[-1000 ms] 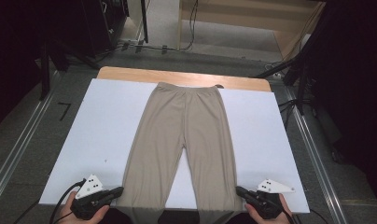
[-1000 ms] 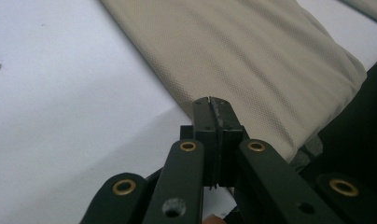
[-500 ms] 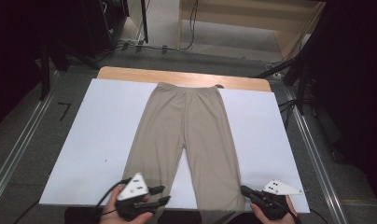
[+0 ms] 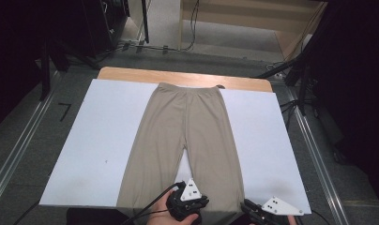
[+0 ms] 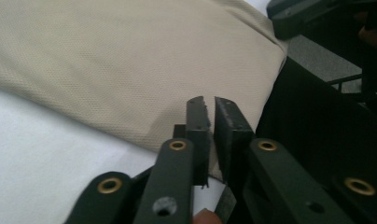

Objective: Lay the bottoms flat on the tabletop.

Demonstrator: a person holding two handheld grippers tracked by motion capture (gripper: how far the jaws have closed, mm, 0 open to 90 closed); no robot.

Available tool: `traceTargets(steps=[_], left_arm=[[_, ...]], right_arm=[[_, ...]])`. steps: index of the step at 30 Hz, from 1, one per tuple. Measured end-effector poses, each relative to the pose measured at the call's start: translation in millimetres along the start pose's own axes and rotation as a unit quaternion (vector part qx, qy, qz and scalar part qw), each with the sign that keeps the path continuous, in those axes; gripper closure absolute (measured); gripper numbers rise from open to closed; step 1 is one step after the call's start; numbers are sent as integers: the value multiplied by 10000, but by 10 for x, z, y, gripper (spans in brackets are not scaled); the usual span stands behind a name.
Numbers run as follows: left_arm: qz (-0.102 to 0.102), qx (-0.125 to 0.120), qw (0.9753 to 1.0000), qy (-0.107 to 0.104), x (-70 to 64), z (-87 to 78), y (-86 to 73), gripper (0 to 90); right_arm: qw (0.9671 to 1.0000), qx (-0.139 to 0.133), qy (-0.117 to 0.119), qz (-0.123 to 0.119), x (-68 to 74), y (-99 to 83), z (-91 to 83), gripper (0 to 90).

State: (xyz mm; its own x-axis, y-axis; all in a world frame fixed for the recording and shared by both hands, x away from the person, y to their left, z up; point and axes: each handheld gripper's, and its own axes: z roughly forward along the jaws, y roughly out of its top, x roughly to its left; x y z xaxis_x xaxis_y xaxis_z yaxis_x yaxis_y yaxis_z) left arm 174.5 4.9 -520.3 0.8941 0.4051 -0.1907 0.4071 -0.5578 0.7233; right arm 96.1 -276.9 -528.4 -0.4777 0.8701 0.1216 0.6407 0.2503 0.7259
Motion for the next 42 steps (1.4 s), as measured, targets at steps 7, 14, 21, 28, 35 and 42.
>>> traceTargets(steps=[7, 14, 21, 28, 35, 42], left_arm=[[-85, 3, 10000, -25, 13, -5, -12, 900], [-110, -16, 9995, -300, 23, -23, -11, 795], [-65, -489, 9986, -195, 159, -524, -44, 596], [-418, -902, 9937, 528, 624, -1312, -403, 593], [-965, -855, 9836, 1260, 954, -1818, -1007, 609], [-990, -524, 9859, 1244, 896, -1819, -1291, 578]], right_arm=[[9997, 72, 124, 205, -167, 6, -86, 889], [9977, -153, 201, 628, -384, -77, -174, 782], [9982, -528, 291, 21, 30, 163, -100, 662], [9944, -442, 827, -481, 573, 467, 248, 642], [9855, -291, 1431, -859, 1174, 751, 708, 634], [9852, -85, 1501, -819, 1466, 834, 1098, 564]])
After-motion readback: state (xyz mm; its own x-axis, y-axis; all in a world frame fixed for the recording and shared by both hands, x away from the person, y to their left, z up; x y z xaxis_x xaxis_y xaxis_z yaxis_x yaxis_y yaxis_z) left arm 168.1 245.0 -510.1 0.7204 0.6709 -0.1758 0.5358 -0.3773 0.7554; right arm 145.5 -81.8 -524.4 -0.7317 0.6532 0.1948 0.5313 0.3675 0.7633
